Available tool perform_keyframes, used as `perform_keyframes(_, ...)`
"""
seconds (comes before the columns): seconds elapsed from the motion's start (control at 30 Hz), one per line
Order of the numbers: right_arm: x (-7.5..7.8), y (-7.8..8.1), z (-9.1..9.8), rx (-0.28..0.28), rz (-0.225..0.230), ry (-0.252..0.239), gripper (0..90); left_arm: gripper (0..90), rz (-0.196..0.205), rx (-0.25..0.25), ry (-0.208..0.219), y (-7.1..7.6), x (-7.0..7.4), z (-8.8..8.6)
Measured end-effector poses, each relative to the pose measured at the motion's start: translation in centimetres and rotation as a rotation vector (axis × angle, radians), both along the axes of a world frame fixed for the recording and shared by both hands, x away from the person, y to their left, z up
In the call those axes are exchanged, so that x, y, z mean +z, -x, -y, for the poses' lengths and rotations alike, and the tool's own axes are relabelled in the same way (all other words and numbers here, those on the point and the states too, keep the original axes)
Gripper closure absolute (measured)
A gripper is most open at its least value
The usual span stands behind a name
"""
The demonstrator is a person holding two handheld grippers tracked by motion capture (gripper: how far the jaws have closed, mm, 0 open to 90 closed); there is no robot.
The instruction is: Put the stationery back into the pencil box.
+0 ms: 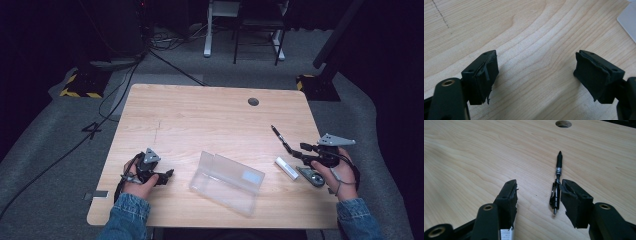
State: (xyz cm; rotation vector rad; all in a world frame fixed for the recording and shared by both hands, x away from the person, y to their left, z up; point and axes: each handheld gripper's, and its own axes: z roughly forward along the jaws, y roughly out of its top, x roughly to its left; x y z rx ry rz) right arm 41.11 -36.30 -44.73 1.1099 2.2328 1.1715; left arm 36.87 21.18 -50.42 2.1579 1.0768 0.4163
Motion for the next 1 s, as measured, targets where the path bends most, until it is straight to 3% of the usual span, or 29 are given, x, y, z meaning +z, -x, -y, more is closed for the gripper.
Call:
perform_keyframes(0.17, -0.3, -0.7, 0.3, -0.019, -0.047, 0.024, 48.4, 19.0, 0.001, -0.001, 0.000, 0.0, 0.0, 0.0)
perform_keyframes(0.3, -0.4, -1.3, 0.3, -0.023, -0.062, 0.057, 50.4, 19.1, 0.001, 0.000, -0.001, 0.0, 0.0, 0.0)
perform_keyframes(0.33, -0.4, -1.5, 0.3, -0.022, -0.085, 0.081, 51.6, 19.1, -0.005, -0.001, -0.002, 0.1, 0.0, 0.0)
perform_keyframes(0.57, -0.6, -2.4, -0.2, -0.016, -0.124, 0.091, 50.7, 19.1, 0.004, -0.002, -0.005, 0.2, 0.0, 0.0)
perform_keyframes(0.83, 0.0, -5.0, -1.5, -0.037, -0.116, 0.094, 54.4, 19.0, 0.004, -0.002, -0.005, 0.2, 0.0, 0.0)
perform_keyframes(1.0, -0.4, -7.3, -3.0, -0.024, -0.157, 0.120, 59.0, 19.0, 0.004, -0.001, -0.004, 0.2, 0.0, 0.0)
